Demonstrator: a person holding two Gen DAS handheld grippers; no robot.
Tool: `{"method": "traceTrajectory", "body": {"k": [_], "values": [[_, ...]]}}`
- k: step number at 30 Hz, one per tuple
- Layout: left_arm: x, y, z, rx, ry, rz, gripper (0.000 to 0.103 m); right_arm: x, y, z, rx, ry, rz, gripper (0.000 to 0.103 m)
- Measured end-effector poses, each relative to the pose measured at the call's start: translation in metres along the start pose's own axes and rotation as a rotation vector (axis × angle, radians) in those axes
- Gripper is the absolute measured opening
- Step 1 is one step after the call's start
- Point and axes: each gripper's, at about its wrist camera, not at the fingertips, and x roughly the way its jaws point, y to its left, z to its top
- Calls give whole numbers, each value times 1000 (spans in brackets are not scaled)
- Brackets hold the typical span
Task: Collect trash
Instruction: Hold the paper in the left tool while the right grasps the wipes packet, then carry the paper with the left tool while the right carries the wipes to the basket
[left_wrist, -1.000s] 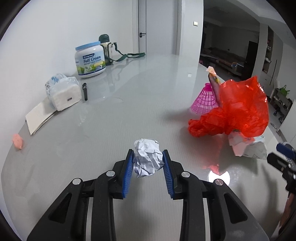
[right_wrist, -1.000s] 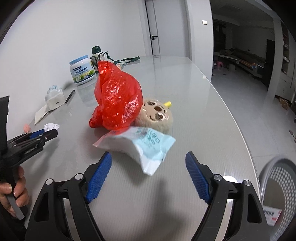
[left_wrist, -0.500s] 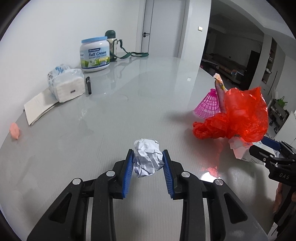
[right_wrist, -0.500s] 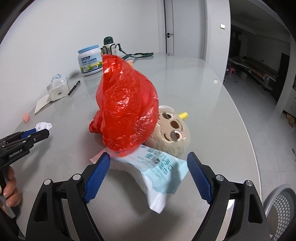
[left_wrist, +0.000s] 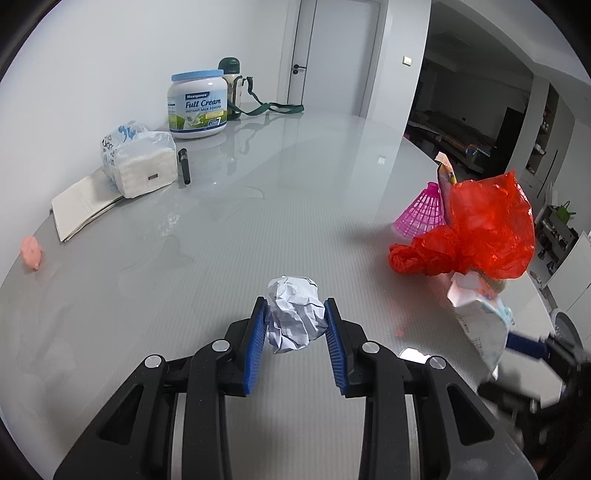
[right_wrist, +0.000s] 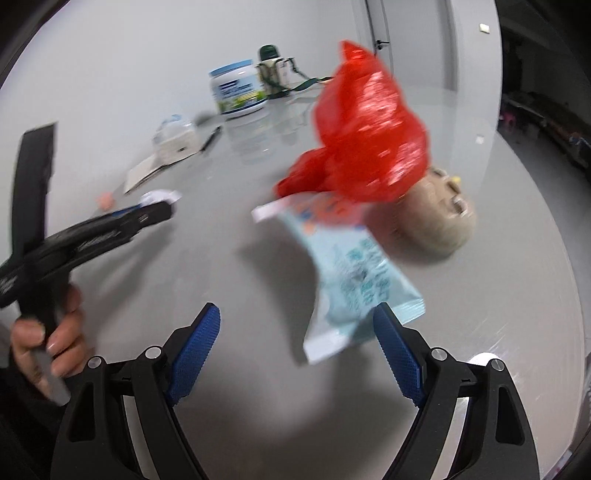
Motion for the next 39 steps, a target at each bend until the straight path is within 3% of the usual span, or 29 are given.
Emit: {"method": "traceTrajectory", "body": {"k": [4, 8, 13, 22, 24, 28, 39], "values": [[-1, 0, 0, 2, -3, -4, 31, -15, 5, 3, -3, -48, -16, 81], [-1, 1, 1, -4, -4, -9, 31, -24, -5, 14, -6, -92, -84, 81], [-1, 1, 1, -5, -4, -13, 31, -6, -21, 29, -16, -50, -119, 81], [0, 2, 0, -13, 4, -20, 31, 31, -9, 39, -74, 23, -143, 80], [0, 3, 1, -12, 5, -18, 31, 31, -6, 38, -81, 25, -145, 77], [0, 3, 1, -12, 4, -20, 31, 34, -4, 36, -73, 51, -148, 49], [-1, -1, 1, 7, -5, -1, 31, 2, 2, 6, 49, -12, -159, 46]]}}
